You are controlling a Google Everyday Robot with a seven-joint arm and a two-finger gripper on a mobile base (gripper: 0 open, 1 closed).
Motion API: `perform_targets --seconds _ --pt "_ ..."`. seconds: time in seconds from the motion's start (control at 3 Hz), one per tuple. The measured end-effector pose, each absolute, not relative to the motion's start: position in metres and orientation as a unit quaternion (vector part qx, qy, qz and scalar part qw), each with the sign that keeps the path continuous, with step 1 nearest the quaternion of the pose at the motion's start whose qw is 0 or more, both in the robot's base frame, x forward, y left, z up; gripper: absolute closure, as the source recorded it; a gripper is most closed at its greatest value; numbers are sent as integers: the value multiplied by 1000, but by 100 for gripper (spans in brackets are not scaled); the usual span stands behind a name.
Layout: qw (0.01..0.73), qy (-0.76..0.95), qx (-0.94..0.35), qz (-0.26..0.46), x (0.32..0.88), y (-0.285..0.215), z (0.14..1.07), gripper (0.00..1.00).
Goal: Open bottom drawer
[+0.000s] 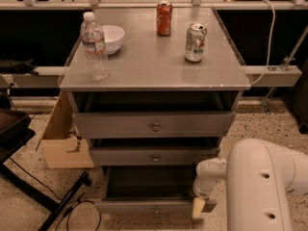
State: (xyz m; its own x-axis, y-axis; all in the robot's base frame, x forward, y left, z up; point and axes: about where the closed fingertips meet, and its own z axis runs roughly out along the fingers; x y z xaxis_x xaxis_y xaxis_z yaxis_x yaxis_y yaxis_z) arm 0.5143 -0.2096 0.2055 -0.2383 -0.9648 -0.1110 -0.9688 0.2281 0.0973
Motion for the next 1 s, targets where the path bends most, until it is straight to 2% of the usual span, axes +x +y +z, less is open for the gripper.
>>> perform_targets --seconds 0.33,0.67,1.0 --pt "-36 805 -580 115 470 -225 173 16" --pt "-56 819 -553 142 441 -226 165 39" --pt "-56 819 -553 142 450 -223 167 70"
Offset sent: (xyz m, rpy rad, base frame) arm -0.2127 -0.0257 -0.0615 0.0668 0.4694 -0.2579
